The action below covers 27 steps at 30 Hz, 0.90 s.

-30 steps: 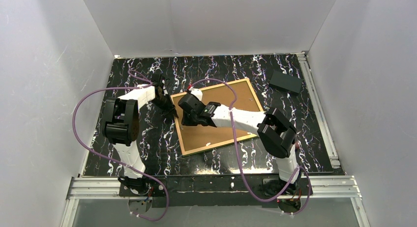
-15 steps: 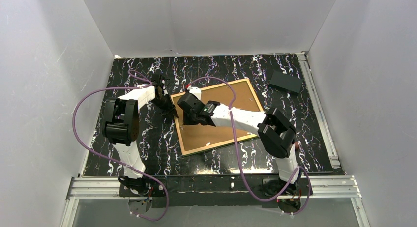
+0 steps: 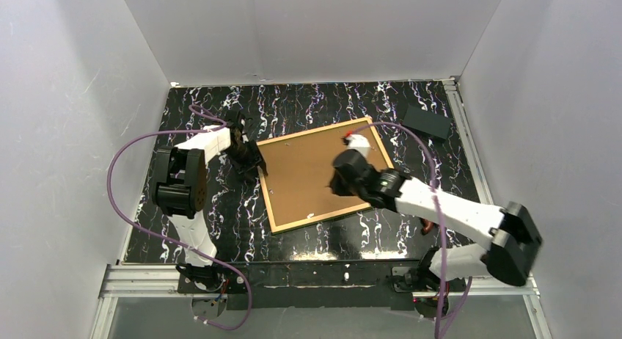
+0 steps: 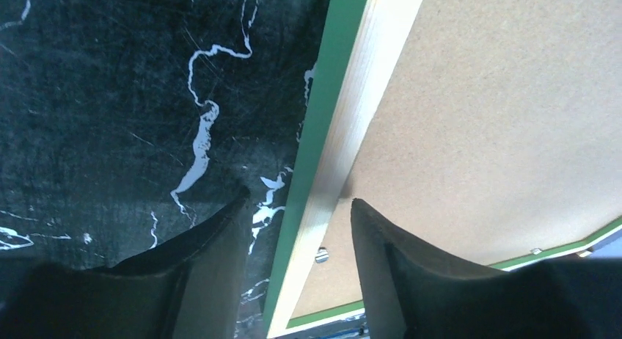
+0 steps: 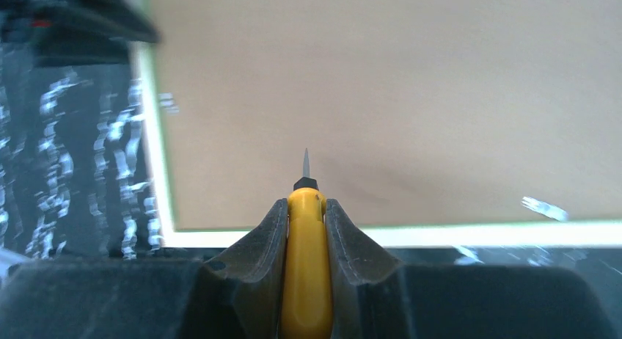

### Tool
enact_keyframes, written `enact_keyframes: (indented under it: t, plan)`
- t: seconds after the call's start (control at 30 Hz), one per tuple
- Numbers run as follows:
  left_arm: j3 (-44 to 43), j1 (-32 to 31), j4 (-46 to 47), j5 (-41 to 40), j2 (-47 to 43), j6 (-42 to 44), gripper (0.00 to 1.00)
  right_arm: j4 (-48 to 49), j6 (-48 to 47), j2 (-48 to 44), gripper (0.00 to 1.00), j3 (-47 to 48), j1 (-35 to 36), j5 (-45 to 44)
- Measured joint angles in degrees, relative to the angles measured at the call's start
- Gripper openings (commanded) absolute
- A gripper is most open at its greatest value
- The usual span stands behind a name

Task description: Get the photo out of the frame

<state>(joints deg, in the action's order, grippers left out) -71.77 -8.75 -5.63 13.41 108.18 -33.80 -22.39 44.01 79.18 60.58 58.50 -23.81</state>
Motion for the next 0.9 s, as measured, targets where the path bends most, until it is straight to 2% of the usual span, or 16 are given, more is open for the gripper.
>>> enact_keyframes:
  t: [0.07,0.1,0.27,0.37,0.43,0.5,0.67,0.8,0.9]
  plan:
    - [0.0,0.0,-0.1,0.8,-0.5,-0.1,0.82,-0.3,1.1,-6.3,0.01,-7.1,-3.7,-0.1]
    - [0.0,0.0,-0.1,1.4,-1.0,-0.3,0.86,-1.2,1.6,-9.9,0.01,-10.9,-6.1,-0.1]
    - [0.2,0.0,1.5,6.1,-6.4,-1.3,0.89,-6.3,3.4,-30.9,0.01,-24.0,-20.5,2.0]
    - [0.7,-0.5,2.7,8.6,-10.4,-1.3,0.89,-8.2,3.1,-42.8,0.01,-26.5,-33.1,5.7]
    - [1.0,-1.5,3.1,10.1,-12.5,-1.3,0.89,-8.2,1.9,-46.2,0.01,-26.5,-42.4,9.2]
    - [1.0,-3.0,3.7,11.6,-13.5,-1.3,0.9,-8.2,0.7,-45.6,0.01,-26.5,-49.8,13.3]
    - [1.1,-7.8,4.3,15.1,-13.6,-0.9,0.89,-7.1,-2.4,-36.3,0.01,-26.4,-68.3,28.9]
    - [1.1,-10.6,4.4,17.2,-13.6,-0.9,0.89,-1.5,-2.1,-25.4,0.01,-26.4,-81.8,44.2]
    - [1.2,-11.3,4.7,18.1,-13.6,-1.0,0.89,4.7,-0.1,-17.4,0.01,-26.4,-88.8,53.2]
